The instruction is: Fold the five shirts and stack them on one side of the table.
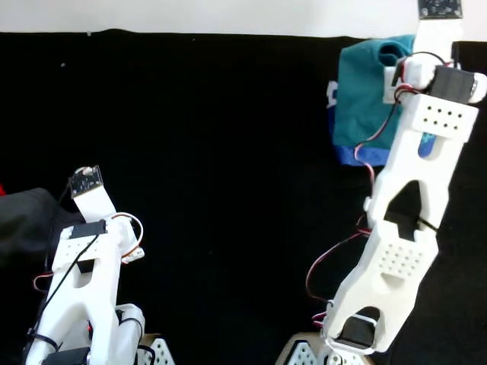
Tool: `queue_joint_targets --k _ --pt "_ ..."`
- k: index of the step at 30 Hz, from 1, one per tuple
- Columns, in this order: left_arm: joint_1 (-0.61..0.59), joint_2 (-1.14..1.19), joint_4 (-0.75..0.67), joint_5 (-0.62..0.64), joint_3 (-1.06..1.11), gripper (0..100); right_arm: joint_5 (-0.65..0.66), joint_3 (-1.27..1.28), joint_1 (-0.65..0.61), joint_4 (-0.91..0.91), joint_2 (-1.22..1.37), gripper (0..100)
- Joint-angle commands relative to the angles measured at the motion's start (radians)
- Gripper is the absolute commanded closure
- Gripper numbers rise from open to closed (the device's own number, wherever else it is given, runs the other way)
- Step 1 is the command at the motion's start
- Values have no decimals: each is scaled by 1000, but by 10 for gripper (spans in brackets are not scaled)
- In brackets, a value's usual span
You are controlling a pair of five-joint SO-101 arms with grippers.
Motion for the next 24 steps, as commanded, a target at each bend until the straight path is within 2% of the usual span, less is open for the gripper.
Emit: queue_joint_targets --k 1,8,14,24 --pt "-8 1 -23 -2 2 992 40 36 42 -87 24 992" --pt "-8 1 -23 -2 2 992 126 48 50 -107 188 992" --pt "-8 1 -23 -2 2 992 124 -15 50 -151 265 992" --pt "-8 1 -23 -2 2 992 127 -249 -61 122 157 992"
